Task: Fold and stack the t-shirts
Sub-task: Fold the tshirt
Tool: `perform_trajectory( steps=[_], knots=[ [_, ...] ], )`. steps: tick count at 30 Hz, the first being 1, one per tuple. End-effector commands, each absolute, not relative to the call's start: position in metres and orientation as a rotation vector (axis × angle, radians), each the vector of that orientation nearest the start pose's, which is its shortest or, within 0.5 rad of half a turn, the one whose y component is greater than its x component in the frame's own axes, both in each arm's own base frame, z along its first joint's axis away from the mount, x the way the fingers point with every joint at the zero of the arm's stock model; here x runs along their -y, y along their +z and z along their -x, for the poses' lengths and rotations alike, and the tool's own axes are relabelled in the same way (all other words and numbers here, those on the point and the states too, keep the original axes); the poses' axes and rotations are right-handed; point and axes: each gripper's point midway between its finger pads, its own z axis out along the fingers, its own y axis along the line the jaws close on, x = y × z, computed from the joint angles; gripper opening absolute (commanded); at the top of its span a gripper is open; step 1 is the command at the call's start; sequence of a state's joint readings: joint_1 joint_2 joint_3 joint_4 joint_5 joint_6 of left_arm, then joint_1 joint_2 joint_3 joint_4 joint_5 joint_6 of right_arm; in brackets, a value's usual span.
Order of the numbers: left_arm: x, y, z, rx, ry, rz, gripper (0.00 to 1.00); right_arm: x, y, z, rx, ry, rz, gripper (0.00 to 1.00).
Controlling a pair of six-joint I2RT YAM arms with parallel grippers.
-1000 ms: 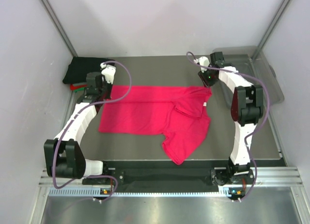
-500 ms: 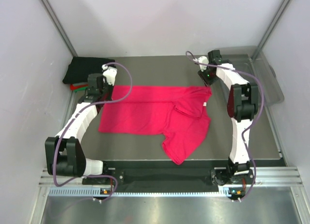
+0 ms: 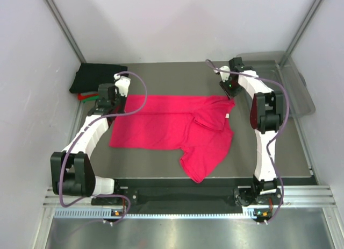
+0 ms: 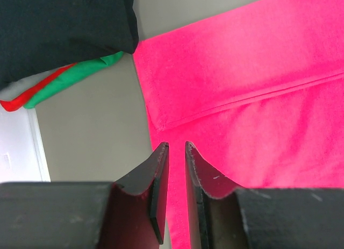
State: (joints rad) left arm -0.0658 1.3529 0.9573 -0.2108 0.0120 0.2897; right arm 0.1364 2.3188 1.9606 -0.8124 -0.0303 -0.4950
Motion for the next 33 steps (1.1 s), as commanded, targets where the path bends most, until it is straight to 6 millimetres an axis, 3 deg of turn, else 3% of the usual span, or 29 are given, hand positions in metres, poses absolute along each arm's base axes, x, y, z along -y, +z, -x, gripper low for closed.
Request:
perform_trajectory(
  steps=[1, 3, 4, 7, 17, 31, 33],
  knots=[
    [0.021, 0.171, -0.402, -2.074, 0.097, -0.390, 0.24, -0.061, 0.029, -0.514, -2.619, -0.061, 0.865, 0.33],
    [0.021, 0.172, -0.402, -2.074, 0.096, -0.389, 0.24, -0.061, 0.025, -0.518, -2.622, -0.063, 0.870, 0.29],
    [0.021, 0.172, -0.402, -2.074, 0.097, -0.391, 0.24, -0.061, 0.021, -0.516, -2.636, -0.060, 0.881, 0.18],
    [0.021, 0.172, -0.401, -2.076, 0.098, -0.389, 0.24, -0.059, 0.020, -0.524, -2.624, -0.084, 0.882, 0.00],
    [0.018, 0.170, -0.401, -2.079, 0.117, -0.386, 0.24, -0.024, 0.036, -0.567, -2.478, -0.522, 0.842, 0.00],
    [0.016, 0.168, -0.401, -2.088, 0.125, -0.389, 0.24, -0.025, 0.049, -0.605, -2.353, -0.621, 0.788, 0.00],
    [0.017, 0.170, -0.401, -2.086, 0.124, -0.386, 0.24, -0.026, 0.056, -0.607, -2.334, -0.614, 0.772, 0.05]
  ],
)
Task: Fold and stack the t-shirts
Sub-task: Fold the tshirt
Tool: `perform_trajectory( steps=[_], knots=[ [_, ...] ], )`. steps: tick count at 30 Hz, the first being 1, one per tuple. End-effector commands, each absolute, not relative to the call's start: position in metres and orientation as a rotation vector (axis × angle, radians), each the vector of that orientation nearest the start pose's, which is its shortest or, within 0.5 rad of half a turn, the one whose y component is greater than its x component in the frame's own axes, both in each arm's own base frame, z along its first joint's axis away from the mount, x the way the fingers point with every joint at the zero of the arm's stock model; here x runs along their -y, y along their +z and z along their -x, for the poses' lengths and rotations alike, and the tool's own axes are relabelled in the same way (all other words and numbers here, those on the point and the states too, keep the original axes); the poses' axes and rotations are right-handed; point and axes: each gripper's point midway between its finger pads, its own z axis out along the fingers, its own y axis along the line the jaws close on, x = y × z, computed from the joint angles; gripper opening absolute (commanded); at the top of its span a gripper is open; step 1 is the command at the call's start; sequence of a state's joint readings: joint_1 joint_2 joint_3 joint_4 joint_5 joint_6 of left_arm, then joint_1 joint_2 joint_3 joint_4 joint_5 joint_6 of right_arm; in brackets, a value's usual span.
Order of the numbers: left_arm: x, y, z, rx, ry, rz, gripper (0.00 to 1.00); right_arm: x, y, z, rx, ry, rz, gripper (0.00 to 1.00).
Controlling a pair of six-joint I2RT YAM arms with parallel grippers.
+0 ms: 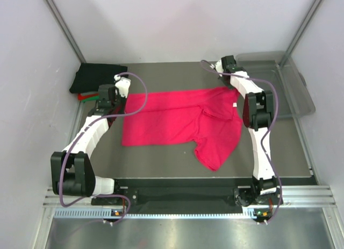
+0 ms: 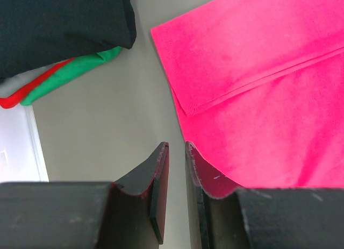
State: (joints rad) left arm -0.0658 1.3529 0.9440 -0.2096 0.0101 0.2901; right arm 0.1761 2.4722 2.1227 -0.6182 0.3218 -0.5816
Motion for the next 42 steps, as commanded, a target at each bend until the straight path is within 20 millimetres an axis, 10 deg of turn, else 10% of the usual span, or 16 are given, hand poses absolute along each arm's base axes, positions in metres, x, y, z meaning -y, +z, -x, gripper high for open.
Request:
perform_trajectory(
  steps=[1, 11, 16, 20, 28, 42],
  knots=[
    [0.017, 0.173, -0.401, -2.081, 0.125, -0.385, 0.24, -0.029, 0.061, -0.607, -2.325, -0.601, 0.762, 0.14],
    [0.023, 0.215, -0.406, -2.051, 0.093, -0.402, 0.31, -0.086, 0.179, -0.578, -2.105, -0.438, 0.783, 0.32],
    [0.037, 0.230, -0.399, -2.055, 0.004, -0.440, 0.32, -0.156, 0.202, -0.515, -2.076, 0.051, 0.946, 0.34],
    [0.051, 0.228, -0.382, -2.054, -0.075, -0.552, 0.33, -0.186, 0.184, -0.415, -2.097, 0.449, 1.239, 0.31],
    [0.039, 0.192, -0.353, -2.130, -0.014, -0.624, 0.33, -0.134, 0.111, -0.224, -1.802, 0.513, 1.870, 0.33],
    [0.033, 0.149, -0.350, -2.233, -0.006, -0.532, 0.33, -0.155, 0.072, -0.114, -1.653, 0.770, 2.103, 0.35]
  ],
)
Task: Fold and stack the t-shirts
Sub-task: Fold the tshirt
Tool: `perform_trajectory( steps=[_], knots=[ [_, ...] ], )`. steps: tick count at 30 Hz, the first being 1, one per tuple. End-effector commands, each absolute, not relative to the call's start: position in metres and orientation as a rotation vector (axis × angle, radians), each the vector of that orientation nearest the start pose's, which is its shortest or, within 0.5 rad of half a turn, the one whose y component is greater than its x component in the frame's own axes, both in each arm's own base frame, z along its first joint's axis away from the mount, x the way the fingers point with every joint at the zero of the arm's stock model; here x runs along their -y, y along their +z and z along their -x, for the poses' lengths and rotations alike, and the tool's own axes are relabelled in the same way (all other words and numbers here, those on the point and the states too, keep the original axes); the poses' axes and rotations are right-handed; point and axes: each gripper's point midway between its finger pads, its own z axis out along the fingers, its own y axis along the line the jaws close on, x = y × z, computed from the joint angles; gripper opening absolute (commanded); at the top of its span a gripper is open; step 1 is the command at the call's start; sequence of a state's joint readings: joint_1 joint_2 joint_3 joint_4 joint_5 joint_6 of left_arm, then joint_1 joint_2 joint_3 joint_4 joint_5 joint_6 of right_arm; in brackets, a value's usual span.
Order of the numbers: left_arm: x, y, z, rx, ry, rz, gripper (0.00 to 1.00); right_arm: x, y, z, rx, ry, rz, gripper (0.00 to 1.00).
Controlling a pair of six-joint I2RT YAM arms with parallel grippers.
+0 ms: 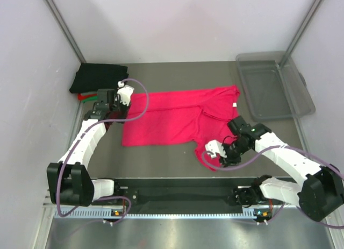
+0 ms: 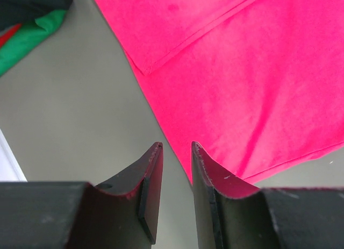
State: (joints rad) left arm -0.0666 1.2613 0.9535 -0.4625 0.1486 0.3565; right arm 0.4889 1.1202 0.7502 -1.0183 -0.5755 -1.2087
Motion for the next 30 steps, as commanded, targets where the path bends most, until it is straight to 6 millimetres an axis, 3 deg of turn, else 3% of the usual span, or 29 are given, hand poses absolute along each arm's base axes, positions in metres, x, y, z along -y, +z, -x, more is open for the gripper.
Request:
perform_trajectory(
  steps=[1, 3, 11, 25, 26, 27, 30],
  knots=[
    [0.031, 0.148, -0.351, -2.237, 0.001, -0.530, 0.33, -0.159, 0.068, -0.116, -1.635, 0.750, 2.113, 0.35],
    [0.031, 0.147, -0.351, -2.239, 0.005, -0.530, 0.33, -0.162, 0.058, -0.106, -1.625, 0.758, 2.150, 0.36],
    [0.031, 0.144, -0.352, -2.249, 0.003, -0.522, 0.33, -0.178, 0.045, -0.114, -1.557, 0.635, 2.219, 0.36],
    [0.030, 0.138, -0.346, -2.244, 0.008, -0.536, 0.34, -0.182, 0.016, -0.117, -1.604, 0.585, 2.296, 0.34],
    [0.030, 0.138, -0.345, -2.247, 0.008, -0.542, 0.34, -0.182, 0.015, -0.117, -1.614, 0.582, 2.294, 0.32],
    [0.030, 0.138, -0.345, -2.251, 0.010, -0.546, 0.35, -0.182, 0.016, -0.118, -1.616, 0.582, 2.295, 0.21],
    [0.028, 0.136, -0.340, -2.286, 0.019, -0.576, 0.37, -0.182, 0.025, -0.117, -1.636, 0.600, 2.301, 0.03]
  ],
)
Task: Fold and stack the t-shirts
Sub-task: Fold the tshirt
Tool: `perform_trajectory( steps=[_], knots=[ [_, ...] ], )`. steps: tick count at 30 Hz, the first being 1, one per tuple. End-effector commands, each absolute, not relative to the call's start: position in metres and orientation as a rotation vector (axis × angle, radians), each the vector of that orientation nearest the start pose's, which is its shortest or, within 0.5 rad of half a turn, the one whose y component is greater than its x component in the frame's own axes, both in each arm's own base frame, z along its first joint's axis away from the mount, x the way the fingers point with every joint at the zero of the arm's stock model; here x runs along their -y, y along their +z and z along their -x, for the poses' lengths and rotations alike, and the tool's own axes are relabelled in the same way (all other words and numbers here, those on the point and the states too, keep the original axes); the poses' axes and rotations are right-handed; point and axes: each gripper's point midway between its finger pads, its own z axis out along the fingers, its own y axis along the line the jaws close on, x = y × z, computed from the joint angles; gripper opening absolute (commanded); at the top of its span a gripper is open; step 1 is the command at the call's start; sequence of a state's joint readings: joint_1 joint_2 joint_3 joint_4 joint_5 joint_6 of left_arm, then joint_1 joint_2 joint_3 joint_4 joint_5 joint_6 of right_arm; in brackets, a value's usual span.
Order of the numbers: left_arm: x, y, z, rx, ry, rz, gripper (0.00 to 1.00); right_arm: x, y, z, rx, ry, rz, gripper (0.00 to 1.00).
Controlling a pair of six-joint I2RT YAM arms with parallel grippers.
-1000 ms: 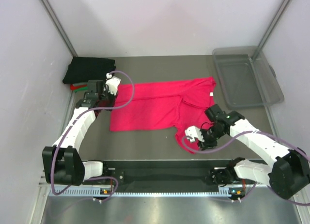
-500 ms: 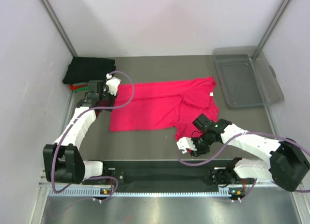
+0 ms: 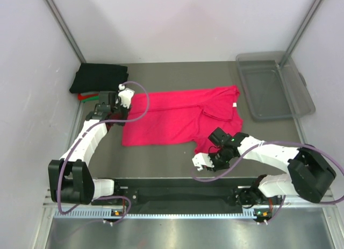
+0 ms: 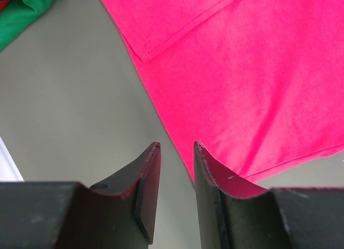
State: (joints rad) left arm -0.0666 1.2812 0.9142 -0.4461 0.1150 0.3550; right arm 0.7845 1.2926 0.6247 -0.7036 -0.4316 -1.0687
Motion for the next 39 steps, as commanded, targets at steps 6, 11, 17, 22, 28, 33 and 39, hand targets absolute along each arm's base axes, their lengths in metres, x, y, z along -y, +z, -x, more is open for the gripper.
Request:
perform_trajectory(
  steps=[6, 11, 17, 22, 28, 33, 39],
  knots=[
    [0.022, 0.131, -0.324, -2.400, 0.029, -0.641, 0.37, -0.188, 0.093, -0.115, -1.578, 0.587, 2.193, 0.01],
    [0.023, 0.127, -0.304, -2.428, 0.005, -0.729, 0.37, -0.181, 0.111, -0.113, -1.593, 0.547, 2.140, 0.02],
    [0.031, 0.106, -0.265, -2.540, -0.125, -0.878, 0.37, -0.170, 0.095, -0.107, -1.635, 0.530, 2.126, 0.02],
    [0.034, 0.087, -0.232, -2.649, -0.226, -0.999, 0.38, -0.168, 0.095, -0.109, -1.643, 0.511, 2.113, 0.03],
    [0.029, 0.070, -0.228, -2.698, -0.211, -1.006, 0.44, -0.170, 0.092, -0.111, -1.650, 0.517, 2.113, 0.03],
    [0.026, 0.051, -0.232, -2.746, -0.207, -0.992, 0.58, -0.170, 0.089, -0.110, -1.654, 0.519, 2.116, 0.03],
    [0.026, 0.038, -0.251, -2.741, -0.180, -0.943, 0.64, -0.167, 0.086, -0.109, -1.662, 0.516, 2.118, 0.04]
  ],
)
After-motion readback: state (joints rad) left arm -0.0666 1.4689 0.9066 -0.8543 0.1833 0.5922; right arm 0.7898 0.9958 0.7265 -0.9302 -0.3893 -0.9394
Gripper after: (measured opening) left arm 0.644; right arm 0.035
